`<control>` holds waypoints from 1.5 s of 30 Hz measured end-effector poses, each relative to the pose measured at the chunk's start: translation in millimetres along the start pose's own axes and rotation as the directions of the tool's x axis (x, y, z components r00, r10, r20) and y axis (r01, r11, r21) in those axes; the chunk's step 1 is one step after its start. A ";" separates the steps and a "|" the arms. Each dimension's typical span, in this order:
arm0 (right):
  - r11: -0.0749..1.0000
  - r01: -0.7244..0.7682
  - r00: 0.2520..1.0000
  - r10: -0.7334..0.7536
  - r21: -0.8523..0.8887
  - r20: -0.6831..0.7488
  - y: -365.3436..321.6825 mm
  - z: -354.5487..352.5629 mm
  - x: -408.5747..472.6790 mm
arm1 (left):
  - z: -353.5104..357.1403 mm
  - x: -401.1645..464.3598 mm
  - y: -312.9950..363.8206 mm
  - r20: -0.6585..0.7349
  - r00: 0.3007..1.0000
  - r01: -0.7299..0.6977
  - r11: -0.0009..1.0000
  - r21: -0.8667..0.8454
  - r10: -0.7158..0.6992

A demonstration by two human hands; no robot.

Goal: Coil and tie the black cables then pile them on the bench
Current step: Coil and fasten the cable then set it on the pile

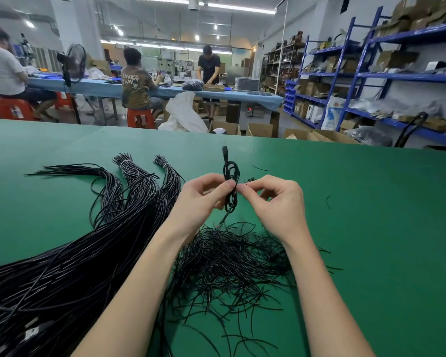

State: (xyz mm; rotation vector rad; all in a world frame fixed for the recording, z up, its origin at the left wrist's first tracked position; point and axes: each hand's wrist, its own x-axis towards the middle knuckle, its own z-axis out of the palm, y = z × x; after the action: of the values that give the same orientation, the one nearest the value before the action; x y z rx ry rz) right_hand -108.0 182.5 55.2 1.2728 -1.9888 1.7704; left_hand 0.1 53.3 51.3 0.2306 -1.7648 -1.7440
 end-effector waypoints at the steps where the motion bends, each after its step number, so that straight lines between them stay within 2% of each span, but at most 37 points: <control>1: 0.993 -0.096 0.995 0.097 0.064 -0.015 -0.7 3.5 1.3 | 0.8 0.1 -1.7 -0.042 0.990 -0.127 0.982 0.140 0.134; 2: 0.962 -0.224 0.974 0.228 0.159 -0.009 -1.5 6.7 2.5 | 1.3 0.0 -3.1 -0.055 0.957 -0.256 0.922 0.291 0.283; 3: 0.884 -0.376 0.923 0.382 0.278 0.034 -2.6 9.8 3.2 | 1.2 -0.3 -4.3 -0.034 0.907 -0.364 0.822 0.437 0.419; 4: 0.754 -0.526 0.843 0.523 0.392 0.125 -4.1 12.5 3.5 | 0.7 -0.4 -5.5 0.005 0.855 -0.436 0.714 0.548 0.519; 5: 0.618 -0.642 0.754 0.616 0.454 0.228 -5.0 13.3 3.8 | -0.2 -0.3 -6.2 0.026 0.834 -0.455 0.659 0.599 0.551; 6: 0.545 -0.706 0.696 0.653 0.452 0.299 -5.2 12.1 4.2 | -1.4 0.4 -6.6 0.012 0.862 -0.415 0.693 0.589 0.506; 7: 0.565 -0.721 0.689 0.645 0.402 0.329 -4.5 9.6 4.7 | -3.2 1.0 -6.2 -0.023 0.922 -0.320 0.794 0.517 0.386; 8: 0.633 -0.697 0.717 0.608 0.336 0.342 -5.1 6.0 5.3 | -5.8 1.9 -5.2 -0.047 0.976 -0.177 0.905 0.387 0.211; 9: 0.710 -0.650 0.753 0.554 0.271 0.355 -7.2 1.5 5.9 | -8.8 1.8 -2.8 -0.034 0.999 -0.015 0.974 0.225 0.024; 10: 0.775 -0.596 0.783 0.500 0.213 0.370 -10.3 -3.1 6.1 | -11.3 0.9 -0.5 0.018 0.991 0.129 0.989 0.072 -0.130; 12: 0.868 -0.475 0.839 0.398 0.143 0.372 -14.8 -10.5 6.4 | -14.9 0.6 1.2 0.119 0.954 0.290 0.949 -0.121 -0.276; 16: 0.956 -0.282 0.916 0.242 0.085 0.320 -19.6 -15.3 4.7 | -12.8 0.7 1.6 0.179 0.916 0.393 0.892 -0.221 -0.359; 22: 0.996 -0.083 0.983 0.085 -0.015 0.165 -21.5 -7.5 3.1 | -13.1 1.0 4.1 0.209 0.909 0.405 0.882 -0.239 -0.361; 24: 0.997 -0.079 0.993 0.081 -0.025 0.087 -20.3 0.7 1.8 | -12.7 1.2 2.3 0.145 0.938 0.341 0.916 -0.213 -0.315; 25: 0.987 -0.156 0.987 0.155 0.036 0.045 -18.3 6.2 0.7 | -10.5 1.0 1.1 0.082 0.961 0.274 0.947 -0.169 -0.263; 26: 0.937 -0.301 0.953 0.304 0.176 0.015 -16.0 12.3 0.7 | -6.6 0.3 -0.3 0.003 0.984 0.175 0.980 -0.096 -0.175; 27: 0.790 -0.472 0.868 0.493 0.392 0.051 -14.3 18.2 0.3 | -2.4 -0.2 -1.6 -0.076 0.996 0.046 0.999 0.024 -0.044; 28: 0.529 -0.602 0.744 0.644 0.598 0.179 -13.4 23.6 -0.6 | 1.9 -0.1 -3.4 -0.126 0.986 -0.089 0.981 0.175 0.112; 29: 0.260 -0.658 0.630 0.704 0.707 0.328 -11.8 26.3 -1.6 | 6.0 -0.3 -4.9 -0.133 0.961 -0.193 0.932 0.308 0.242; 30: 0.090 -0.674 0.565 0.703 0.733 0.433 -9.7 26.6 -2.5 | 8.4 0.1 -5.7 -0.125 0.942 -0.244 0.889 0.387 0.312; 31: 0.057 -0.696 0.547 0.687 0.715 0.478 -7.4 25.6 -3.2 | 8.2 1.0 -5.6 -0.124 0.940 -0.245 0.881 0.405 0.319; 32: 0.149 -0.727 0.569 0.678 0.670 0.466 -5.9 23.3 -3.1 | 6.2 2.1 -5.2 -0.133 0.954 -0.205 0.907 0.369 0.270; 33: 0.340 -0.731 0.631 0.668 0.591 0.395 -4.9 19.9 -2.8 | 3.7 3.2 -4.4 -0.144 0.974 -0.129 0.946 0.296 0.178; 35: 0.747 -0.566 0.823 0.538 0.348 0.184 -4.7 11.6 -0.8 | 0.7 3.5 -1.1 -0.128 0.990 0.068 0.995 0.069 -0.059; 36: 0.861 -0.451 0.892 0.430 0.236 0.138 -4.9 7.6 0.4 | 0.4 3.0 0.3 -0.098 0.982 0.156 0.987 -0.049 -0.160; 38: 0.954 -0.284 0.951 0.267 0.100 0.154 -4.5 0.4 0.5 | -0.4 2.5 2.1 -0.025 0.958 0.274 0.940 -0.203 -0.285; 40: 0.980 -0.197 0.968 0.191 0.026 0.160 -4.5 -4.9 -1.3 | -1.5 2.3 3.2 0.048 0.940 0.339 0.901 -0.271 -0.339; 43: 0.996 -0.093 0.990 0.092 0.005 0.109 -6.6 -7.7 -0.7 | -3.0 1.6 4.0 0.118 0.927 0.376 0.878 -0.295 -0.357; 45: 0.996 -0.085 0.994 0.086 -0.007 0.073 -8.6 -4.3 0.0 | -3.8 2.1 3.3 0.106 0.942 0.337 0.902 -0.270 -0.320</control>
State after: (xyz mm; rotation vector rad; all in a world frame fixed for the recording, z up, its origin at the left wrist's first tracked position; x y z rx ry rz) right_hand -103.7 187.0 62.6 1.2869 -2.1155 1.7810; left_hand 1.5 49.3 54.8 0.3737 -1.5542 -2.2433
